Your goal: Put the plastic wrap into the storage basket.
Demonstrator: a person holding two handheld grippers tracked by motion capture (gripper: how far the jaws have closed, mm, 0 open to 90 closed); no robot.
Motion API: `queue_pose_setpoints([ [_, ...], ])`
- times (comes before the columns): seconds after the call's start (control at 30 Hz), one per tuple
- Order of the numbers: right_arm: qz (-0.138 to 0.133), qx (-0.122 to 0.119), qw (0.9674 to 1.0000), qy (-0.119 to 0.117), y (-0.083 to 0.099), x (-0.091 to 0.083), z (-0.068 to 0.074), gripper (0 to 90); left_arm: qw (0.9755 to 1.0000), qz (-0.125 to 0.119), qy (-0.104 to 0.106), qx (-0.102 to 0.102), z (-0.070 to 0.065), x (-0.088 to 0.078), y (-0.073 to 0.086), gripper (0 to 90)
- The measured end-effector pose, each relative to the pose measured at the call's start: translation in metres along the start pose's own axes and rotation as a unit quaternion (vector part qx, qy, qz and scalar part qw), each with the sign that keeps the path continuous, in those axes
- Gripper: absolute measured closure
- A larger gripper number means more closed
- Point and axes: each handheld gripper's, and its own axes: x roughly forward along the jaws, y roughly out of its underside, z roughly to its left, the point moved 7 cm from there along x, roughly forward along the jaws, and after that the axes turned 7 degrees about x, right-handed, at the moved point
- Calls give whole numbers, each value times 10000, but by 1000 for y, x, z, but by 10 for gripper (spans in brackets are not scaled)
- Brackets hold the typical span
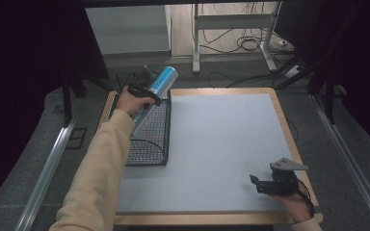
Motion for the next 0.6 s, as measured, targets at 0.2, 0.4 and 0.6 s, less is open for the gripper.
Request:
queue_pose_setpoints([
  [0.2, 1, -3, 10000, -6, 0, 0, 0, 102, 9999, 132, 47, 63, -5, 10, 2, 318],
  [0.4, 4, -11, 10000, -7, 1, 0, 0, 101, 9998, 192, 49, 70, -4, 13, 6, 318],
  [0.6, -4, -21, 10000, 1, 0, -1, 1, 102, 9986, 461, -214, 175, -3, 24, 13, 318],
])
